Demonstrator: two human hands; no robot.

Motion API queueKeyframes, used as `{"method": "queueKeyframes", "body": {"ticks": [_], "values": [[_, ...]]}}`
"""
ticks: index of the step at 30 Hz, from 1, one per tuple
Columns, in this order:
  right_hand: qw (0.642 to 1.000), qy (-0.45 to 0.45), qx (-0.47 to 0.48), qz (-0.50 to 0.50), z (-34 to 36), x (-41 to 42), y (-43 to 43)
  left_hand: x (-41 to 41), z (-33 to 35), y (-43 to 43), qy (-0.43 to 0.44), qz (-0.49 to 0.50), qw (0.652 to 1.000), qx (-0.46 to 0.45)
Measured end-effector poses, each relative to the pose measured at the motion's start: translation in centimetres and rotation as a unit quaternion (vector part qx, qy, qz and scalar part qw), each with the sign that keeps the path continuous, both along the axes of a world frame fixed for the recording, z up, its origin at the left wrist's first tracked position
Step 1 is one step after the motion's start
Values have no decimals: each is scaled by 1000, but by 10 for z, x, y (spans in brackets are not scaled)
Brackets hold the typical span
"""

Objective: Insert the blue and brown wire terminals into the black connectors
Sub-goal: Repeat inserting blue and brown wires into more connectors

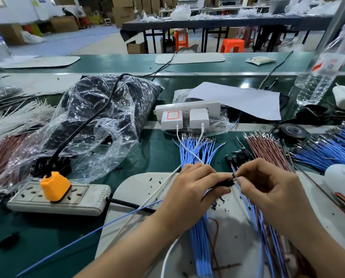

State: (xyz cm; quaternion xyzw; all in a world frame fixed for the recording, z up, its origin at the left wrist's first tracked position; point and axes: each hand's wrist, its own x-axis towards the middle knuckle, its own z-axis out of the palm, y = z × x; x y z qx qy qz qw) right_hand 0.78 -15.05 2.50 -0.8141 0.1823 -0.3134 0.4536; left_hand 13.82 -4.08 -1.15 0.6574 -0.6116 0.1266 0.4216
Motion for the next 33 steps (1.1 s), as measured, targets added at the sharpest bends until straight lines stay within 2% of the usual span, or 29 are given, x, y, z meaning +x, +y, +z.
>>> {"method": "queueKeyframes", "body": {"ticks": [2,5,8,15,19,22,26,33], "values": [[995,-7,100,20,0,1,-4,-1,1,0,0,-4,1000,9],[960,-18,274,57,0,4,-7,-4,3,0,25,-12,1000,11],[927,-39,363,88,-2,7,-5,-5,2,-1,52,-12,999,7],[932,-59,326,149,-5,5,-5,-3,-2,-1,100,-17,995,6],[902,-66,398,151,-4,6,-3,-4,-1,-1,104,-24,994,-5],[893,-81,414,154,-5,5,-6,-4,-2,-1,113,-19,993,-21],[907,-104,372,166,-8,4,-9,-4,-2,-1,129,-12,991,-39],[928,-93,313,178,-3,3,-7,-5,0,1,138,-9,990,-33]]}}
